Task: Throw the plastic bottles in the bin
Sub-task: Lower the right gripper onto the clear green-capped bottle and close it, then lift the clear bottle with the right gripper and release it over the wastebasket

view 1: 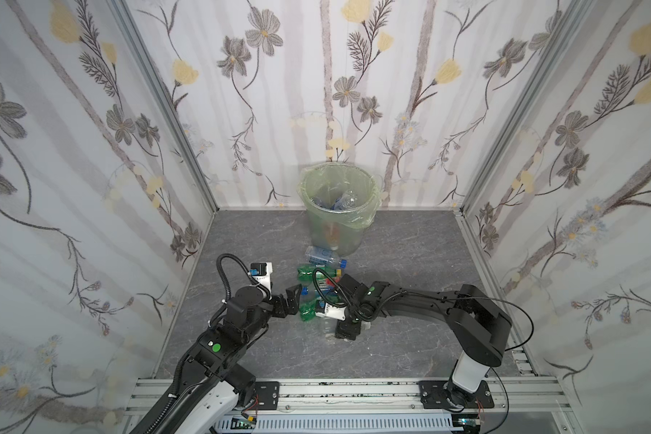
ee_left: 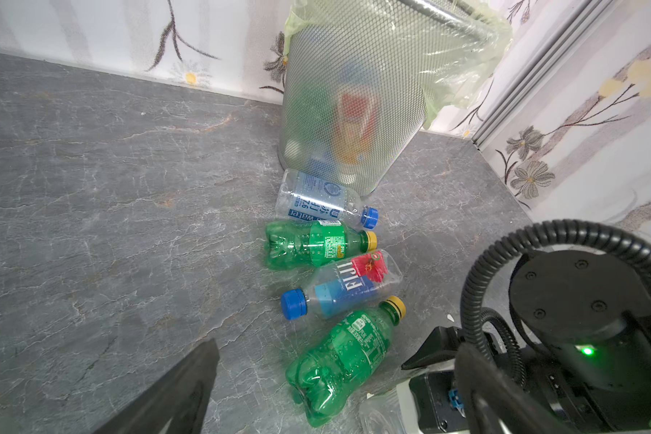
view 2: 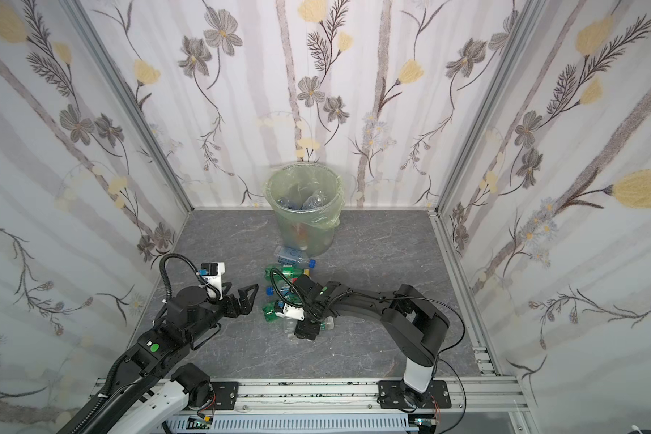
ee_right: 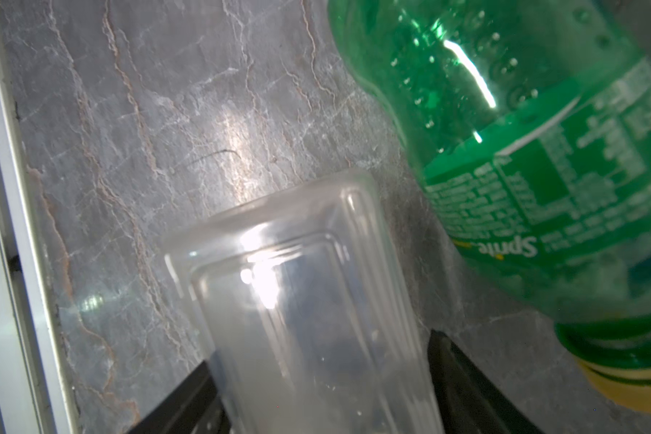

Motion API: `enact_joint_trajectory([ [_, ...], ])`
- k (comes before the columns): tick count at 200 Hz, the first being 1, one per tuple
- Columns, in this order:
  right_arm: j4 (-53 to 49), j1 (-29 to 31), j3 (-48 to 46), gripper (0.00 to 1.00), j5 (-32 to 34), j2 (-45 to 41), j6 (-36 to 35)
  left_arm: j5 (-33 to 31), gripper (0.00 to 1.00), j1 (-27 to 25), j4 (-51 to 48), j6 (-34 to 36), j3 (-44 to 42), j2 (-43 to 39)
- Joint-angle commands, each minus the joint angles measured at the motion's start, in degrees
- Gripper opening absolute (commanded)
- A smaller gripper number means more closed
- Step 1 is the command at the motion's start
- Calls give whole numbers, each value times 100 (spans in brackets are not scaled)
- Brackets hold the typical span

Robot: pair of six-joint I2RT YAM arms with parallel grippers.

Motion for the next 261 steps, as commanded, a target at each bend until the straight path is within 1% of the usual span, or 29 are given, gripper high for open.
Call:
enact_joint_trajectory([
  [1,312,59,78,74,-138,97,253,-16,100,10,67,-38,-27,-25],
  [47,243,165,216,62,-134,327,431,-4,100,6,59,-60,-56,-103],
  [66,239,173,201,54,-141,312,496,-11,100,4,50,-56,-71,-136],
  [83,264,187,158,50,-205,191,556,-31,100,6,50,-56,-88,-149],
  [100,338,209,36,49,-334,-43,653,-93,100,5,50,-47,-98,-165],
  [115,317,162,48,47,-428,-208,1003,-132,100,6,50,-46,-93,-175],
  [133,269,121,38,42,-655,-413,1274,-150,100,6,57,-47,-64,-171],
  [157,459,96,-170,41,-765,-895,1537,-177,100,6,59,-65,-55,-158],
  [179,761,-64,-371,40,-881,-1453,1804,-186,100,6,59,-65,-55,-123],
  [195,1109,-331,-530,39,-1087,-1852,2094,-195,100,6,59,-57,-46,-97],
  [207,1418,-605,-633,37,-1203,-2349,2416,-207,100,6,59,-48,-45,-90],
  [221,1704,-872,-662,28,-858,-2780,2998,-215,100,8,63,-22,-31,-74],
  [223,1733,-1030,-662,27,-804,-2840,3077,-213,100,13,60,-15,-31,-71],
  [228,1815,-1196,-655,24,-770,-2985,3200,-212,100,11,62,3,-29,-62],
  [236,1899,-1372,-637,24,-731,-3213,3332,-220,100,8,67,33,-23,-45],
  [261,2196,-1639,-593,23,0,-3923,3474,-247,100,12,67,126,29,30],
])
